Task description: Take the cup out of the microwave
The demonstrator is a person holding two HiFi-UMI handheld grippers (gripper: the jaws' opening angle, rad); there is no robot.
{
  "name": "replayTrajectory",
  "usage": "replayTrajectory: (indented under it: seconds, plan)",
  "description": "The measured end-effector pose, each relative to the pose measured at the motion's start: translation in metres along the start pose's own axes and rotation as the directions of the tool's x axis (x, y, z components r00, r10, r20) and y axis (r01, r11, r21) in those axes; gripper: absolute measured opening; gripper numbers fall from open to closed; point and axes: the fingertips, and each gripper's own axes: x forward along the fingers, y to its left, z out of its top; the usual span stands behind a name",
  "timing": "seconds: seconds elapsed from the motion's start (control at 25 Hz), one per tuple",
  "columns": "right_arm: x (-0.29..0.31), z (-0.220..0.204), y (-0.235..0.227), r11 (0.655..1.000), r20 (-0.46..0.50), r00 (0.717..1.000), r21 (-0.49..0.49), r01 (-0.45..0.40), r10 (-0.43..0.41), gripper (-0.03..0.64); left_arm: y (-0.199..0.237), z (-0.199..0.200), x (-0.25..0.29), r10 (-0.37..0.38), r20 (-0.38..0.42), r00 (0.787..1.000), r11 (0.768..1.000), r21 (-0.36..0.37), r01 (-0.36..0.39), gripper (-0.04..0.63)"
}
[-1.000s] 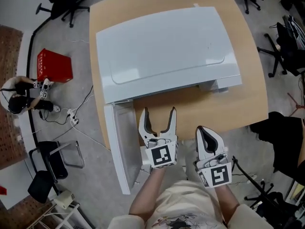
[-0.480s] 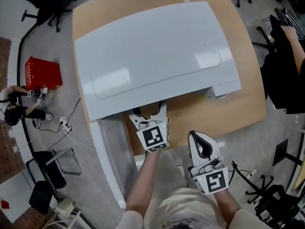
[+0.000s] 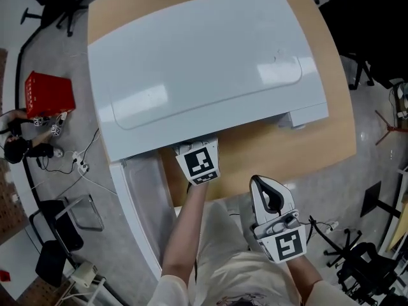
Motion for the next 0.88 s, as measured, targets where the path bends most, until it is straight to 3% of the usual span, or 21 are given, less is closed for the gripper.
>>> replayTrajectory:
  seconds: [0.2, 0.88]
  plan:
    - [0.0, -0.005, 0.004, 1.0, -0.009, 1.0, 0.003, -0.003, 0.003, 0.006, 0.004, -0.006, 0.007, 0.046, -0.044, 0.998, 0.997, 0.067, -0.043, 0.388]
    - [-0.01, 0.01, 0.01, 0.999, 0.004, 1.0, -0.037, -0.019, 0.02, 0.006, 0.005, 0.002, -0.031, 0.031, -0.053, 0.998, 0.999, 0.041, -0.028, 0.383]
